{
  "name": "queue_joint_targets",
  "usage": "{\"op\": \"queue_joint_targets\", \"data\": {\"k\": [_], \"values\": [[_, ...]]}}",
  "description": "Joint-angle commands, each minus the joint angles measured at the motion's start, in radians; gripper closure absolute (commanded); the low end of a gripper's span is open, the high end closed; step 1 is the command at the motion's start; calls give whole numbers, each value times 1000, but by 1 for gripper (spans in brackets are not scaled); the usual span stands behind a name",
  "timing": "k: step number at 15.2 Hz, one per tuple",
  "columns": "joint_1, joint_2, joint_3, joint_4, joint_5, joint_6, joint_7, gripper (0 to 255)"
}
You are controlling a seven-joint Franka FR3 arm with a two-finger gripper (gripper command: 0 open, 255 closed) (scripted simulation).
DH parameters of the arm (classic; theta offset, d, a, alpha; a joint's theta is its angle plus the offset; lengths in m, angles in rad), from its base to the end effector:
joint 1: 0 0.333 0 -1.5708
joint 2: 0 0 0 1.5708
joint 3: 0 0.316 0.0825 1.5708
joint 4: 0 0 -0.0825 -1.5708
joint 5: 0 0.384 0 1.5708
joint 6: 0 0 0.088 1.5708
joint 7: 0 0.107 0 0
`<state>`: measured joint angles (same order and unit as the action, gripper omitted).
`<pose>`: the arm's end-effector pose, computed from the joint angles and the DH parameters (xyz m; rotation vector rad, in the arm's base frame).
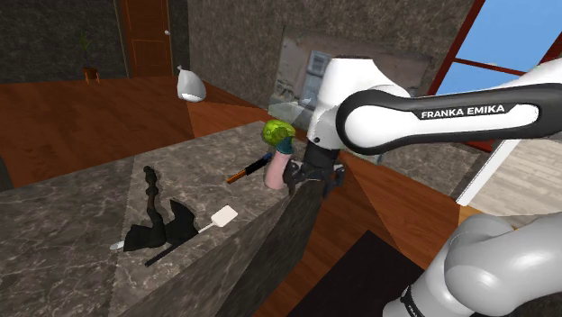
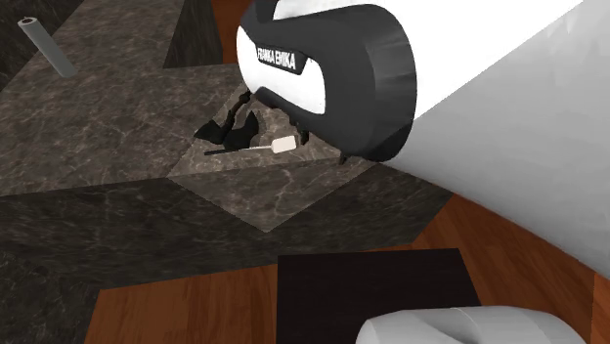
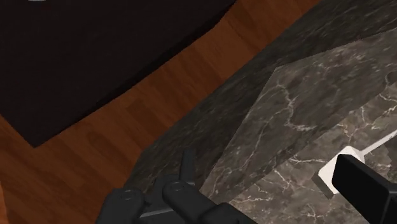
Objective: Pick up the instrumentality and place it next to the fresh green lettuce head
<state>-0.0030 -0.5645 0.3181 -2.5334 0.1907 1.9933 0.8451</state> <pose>0.3584 0.1323 0.4551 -2.9662 1.0066 -0.0056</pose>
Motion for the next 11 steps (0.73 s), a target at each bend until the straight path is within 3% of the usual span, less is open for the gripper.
{"op": "queue_joint_targets", "data": {"k": [1,6,11], "values": [[-11,72,51,21,15,56,100,0],[-52,268,164,103,-3,176,342,0],[-91,495,247,223,-107,272,615,0]]}}
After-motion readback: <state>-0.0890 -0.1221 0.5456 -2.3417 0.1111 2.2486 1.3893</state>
